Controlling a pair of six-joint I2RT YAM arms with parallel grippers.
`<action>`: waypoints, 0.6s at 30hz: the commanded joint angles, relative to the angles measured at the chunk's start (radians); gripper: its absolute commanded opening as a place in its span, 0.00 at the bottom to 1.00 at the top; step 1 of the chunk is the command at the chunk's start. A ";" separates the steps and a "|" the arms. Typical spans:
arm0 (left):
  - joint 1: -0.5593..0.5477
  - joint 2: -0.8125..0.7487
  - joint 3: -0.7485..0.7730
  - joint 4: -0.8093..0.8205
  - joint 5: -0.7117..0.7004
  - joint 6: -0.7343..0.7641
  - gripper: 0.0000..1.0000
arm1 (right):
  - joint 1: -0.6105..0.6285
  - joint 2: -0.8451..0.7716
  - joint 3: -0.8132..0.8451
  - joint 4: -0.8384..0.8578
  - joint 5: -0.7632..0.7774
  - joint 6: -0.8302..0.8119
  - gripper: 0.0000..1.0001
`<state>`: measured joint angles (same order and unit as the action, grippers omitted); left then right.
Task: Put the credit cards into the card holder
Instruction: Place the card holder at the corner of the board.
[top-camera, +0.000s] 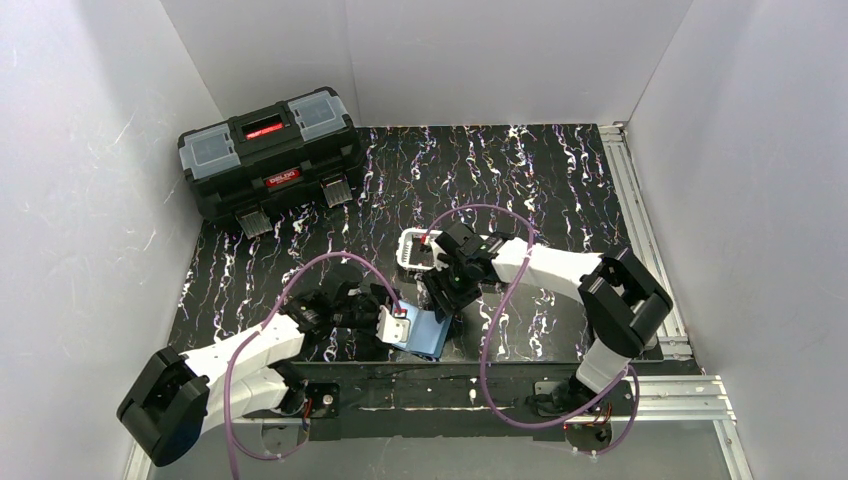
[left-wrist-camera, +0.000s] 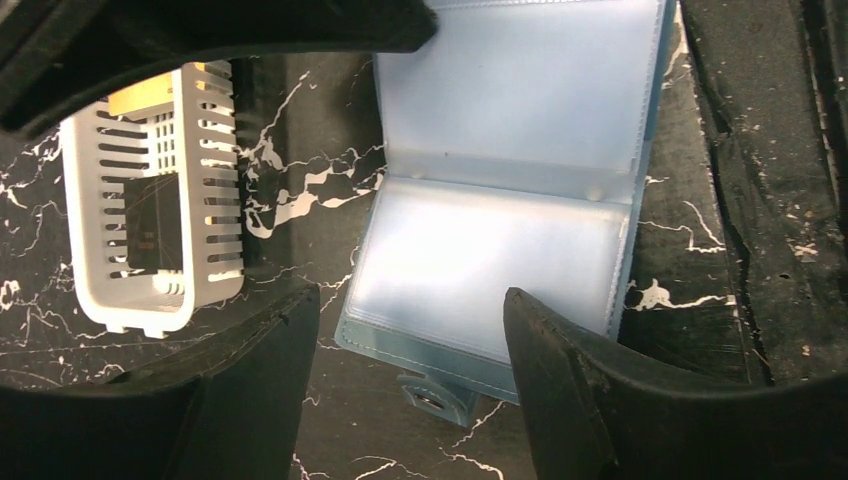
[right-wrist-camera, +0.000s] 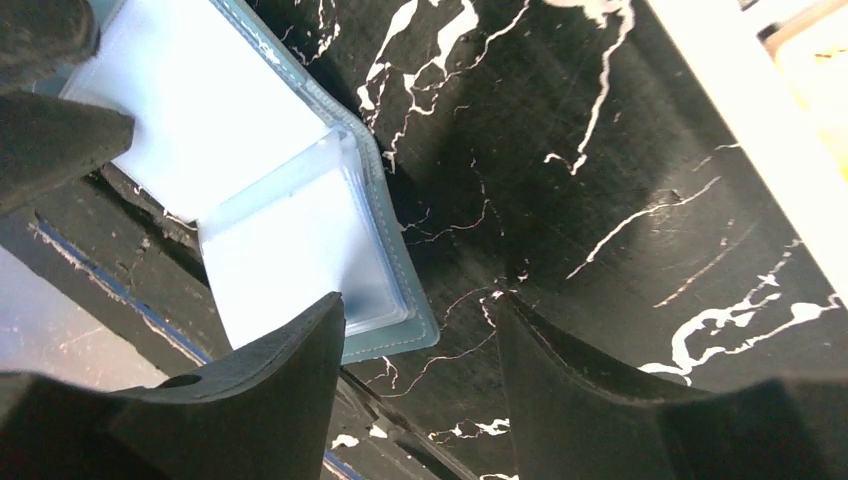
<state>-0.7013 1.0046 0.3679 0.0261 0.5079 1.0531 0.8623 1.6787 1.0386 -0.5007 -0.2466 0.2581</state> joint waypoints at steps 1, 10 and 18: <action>-0.013 0.002 0.012 -0.046 0.022 -0.007 0.65 | 0.022 -0.040 -0.001 0.029 0.087 0.015 0.62; -0.017 -0.015 -0.001 -0.049 0.016 -0.029 0.64 | 0.134 -0.013 -0.026 0.033 0.236 0.031 0.44; -0.019 -0.006 -0.020 -0.055 0.015 -0.005 0.64 | 0.166 0.004 -0.030 0.020 0.307 0.027 0.34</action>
<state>-0.7158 1.0042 0.3676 -0.0063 0.5072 1.0367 1.0172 1.6707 1.0142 -0.4820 -0.0017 0.2848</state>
